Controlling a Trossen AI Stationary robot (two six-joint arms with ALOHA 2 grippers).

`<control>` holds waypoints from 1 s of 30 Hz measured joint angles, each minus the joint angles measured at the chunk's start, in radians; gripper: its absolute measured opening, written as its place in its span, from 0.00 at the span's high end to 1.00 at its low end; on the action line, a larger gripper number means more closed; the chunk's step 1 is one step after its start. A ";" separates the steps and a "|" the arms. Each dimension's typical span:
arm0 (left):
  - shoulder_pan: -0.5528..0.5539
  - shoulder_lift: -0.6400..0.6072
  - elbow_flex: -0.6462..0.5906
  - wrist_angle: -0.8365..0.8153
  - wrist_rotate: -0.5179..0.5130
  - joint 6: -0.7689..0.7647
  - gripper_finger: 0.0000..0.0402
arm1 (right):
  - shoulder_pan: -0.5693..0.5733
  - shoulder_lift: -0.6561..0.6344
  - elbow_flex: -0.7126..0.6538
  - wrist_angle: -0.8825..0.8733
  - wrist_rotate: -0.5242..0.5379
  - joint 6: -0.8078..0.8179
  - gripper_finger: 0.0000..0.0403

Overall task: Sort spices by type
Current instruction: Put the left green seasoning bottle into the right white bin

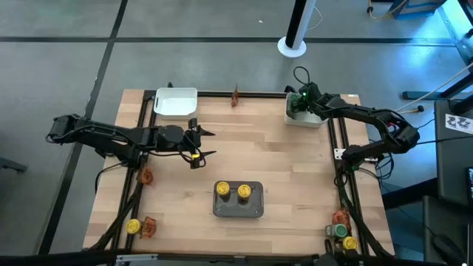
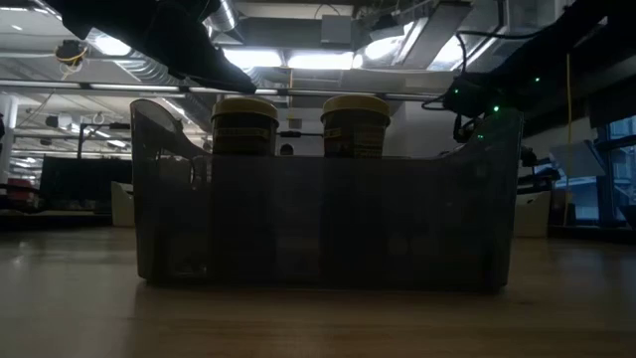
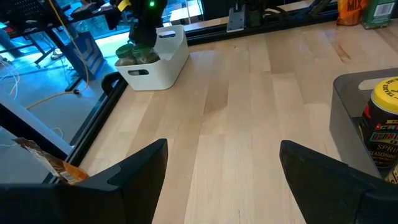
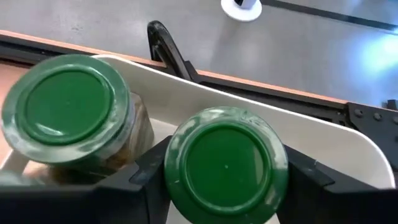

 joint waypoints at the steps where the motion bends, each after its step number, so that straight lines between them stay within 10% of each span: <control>1: 0.000 0.000 0.000 0.000 0.000 0.000 0.27 | 0.000 0.004 0.001 0.004 0.002 0.000 0.47; 15: 0.000 0.000 0.000 0.000 0.000 0.000 0.27 | 0.000 0.007 0.000 -0.002 0.000 -0.005 0.47; 30: 0.000 0.000 0.000 0.000 0.000 0.000 0.27 | 0.001 -0.070 0.061 -0.096 -0.003 -0.058 0.21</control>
